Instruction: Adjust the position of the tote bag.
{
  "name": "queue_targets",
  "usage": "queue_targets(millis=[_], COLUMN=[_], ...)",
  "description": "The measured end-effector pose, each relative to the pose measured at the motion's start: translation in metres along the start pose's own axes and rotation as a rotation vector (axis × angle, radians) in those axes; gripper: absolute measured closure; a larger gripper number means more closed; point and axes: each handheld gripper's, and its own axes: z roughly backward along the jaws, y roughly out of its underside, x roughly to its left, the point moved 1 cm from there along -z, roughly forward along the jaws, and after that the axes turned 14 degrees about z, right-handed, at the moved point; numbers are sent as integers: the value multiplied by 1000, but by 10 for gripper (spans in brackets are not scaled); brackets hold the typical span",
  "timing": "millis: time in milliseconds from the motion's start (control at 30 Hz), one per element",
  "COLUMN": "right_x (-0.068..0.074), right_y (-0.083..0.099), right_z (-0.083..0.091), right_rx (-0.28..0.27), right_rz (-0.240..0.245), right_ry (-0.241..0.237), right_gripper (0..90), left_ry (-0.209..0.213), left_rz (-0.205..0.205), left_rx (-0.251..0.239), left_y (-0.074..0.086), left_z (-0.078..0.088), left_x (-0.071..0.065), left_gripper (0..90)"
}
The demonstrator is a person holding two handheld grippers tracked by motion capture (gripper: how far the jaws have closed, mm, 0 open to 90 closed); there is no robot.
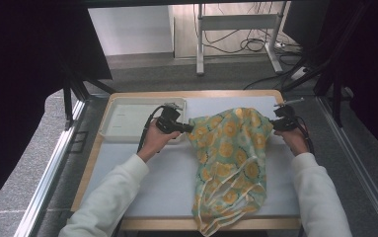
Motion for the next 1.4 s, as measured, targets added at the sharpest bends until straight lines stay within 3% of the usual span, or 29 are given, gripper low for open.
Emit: queue_targets(millis=[67,100,167,233,300,567,900,1200,1400], right_x=[0,2,2,2,1,11,45,74,93], right_y=[0,-1,-1,0,3,25,49,59,62], right_z=[4,9,12,21,31,67,98,111,113], right_rx=[-13,-16,-21,-44,-61,-109,-168,-169,-164], right_rz=[-3,3,4,5,-10,-26,1,21,42], right_ry=[-5,15,28,66,70,78,20,-9,-25], right_gripper=[770,656,603,540,502,471,466,449,439], left_ry=[1,-1,-7,-12,-20,-19,-20,17,-1], left_rz=[0,0,5,3,-7,-28,-40,-18,-28], left_rx=[-7,-9,-17,-29,-41,-94,-56,-83,-79], left_y=[0,0,0,0,1,11,33,54,62], left_z=[1,2,3,4,7,25,31,31,34], left_x=[1,1,1,0,-2,-14,-21,-22,-25], left_gripper=[868,845,827,750,702,572,531,503,490])
